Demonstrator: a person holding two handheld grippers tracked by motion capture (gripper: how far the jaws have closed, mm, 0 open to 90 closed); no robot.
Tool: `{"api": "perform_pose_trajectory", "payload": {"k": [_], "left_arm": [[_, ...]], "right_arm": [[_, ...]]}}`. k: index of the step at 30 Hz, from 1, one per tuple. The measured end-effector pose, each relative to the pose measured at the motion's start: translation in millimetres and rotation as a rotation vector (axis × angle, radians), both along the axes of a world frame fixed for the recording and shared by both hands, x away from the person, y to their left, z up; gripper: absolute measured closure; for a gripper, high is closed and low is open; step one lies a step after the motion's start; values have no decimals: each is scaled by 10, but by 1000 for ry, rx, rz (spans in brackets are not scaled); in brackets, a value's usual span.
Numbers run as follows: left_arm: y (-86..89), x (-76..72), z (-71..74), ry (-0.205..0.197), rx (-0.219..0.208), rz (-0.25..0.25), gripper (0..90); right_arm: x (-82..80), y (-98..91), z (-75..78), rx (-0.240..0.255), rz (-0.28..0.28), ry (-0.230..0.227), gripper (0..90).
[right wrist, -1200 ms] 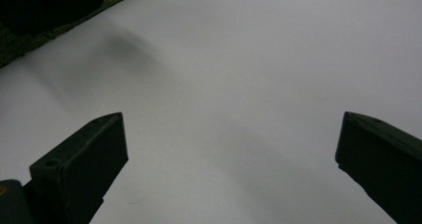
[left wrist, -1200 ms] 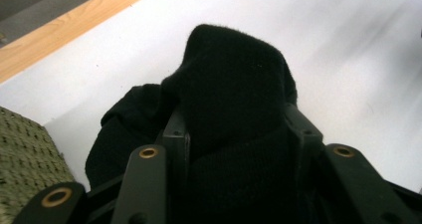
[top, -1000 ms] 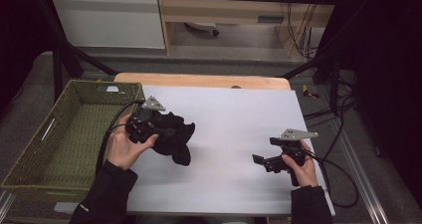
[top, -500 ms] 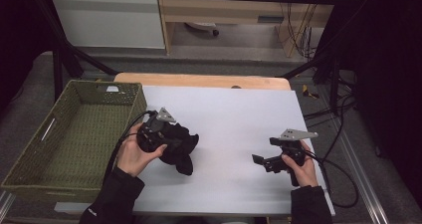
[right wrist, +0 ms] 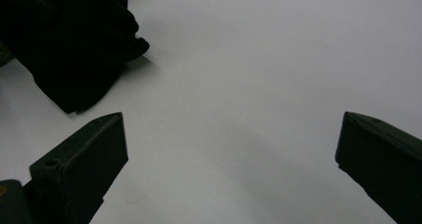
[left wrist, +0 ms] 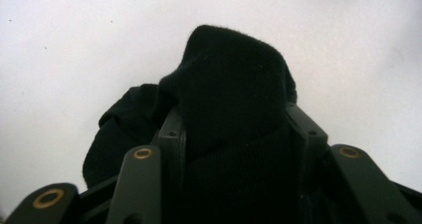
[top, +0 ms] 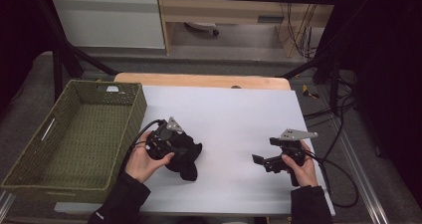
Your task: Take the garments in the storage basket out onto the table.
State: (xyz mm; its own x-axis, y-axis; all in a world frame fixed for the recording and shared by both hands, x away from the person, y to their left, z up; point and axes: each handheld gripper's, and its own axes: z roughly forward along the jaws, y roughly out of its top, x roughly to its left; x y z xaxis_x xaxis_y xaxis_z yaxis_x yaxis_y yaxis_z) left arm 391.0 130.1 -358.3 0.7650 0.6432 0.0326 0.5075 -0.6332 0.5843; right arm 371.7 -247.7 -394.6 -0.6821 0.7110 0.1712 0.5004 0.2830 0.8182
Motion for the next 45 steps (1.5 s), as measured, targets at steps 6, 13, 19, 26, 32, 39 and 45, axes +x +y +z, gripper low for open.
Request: {"api": "perform_pose_trajectory", "payload": {"k": [6,13,19,26,32,39,45], "left_arm": [[-22,-14,-58,-1,7,4,500],[-35,-23,-92,7,13,4,409],[-36,-38,-57,-5,-1,8,305],[-5,-55,62,-36,-14,12,197],[43,-80,156,-29,-37,11,175],[107,-152,274,-54,-51,16,129],[158,-201,326,-57,-60,24,111]], "right_arm": [[-1,-2,2,2,0,0,8],[-2,-3,2,1,-1,-1,7],[-6,-4,7,3,-3,2,7],[-6,-10,12,6,-2,-1,8],[-7,-14,15,5,-1,-4,7],[-8,-15,16,4,-2,-4,8],[-11,-19,20,4,-2,-4,7]]}}
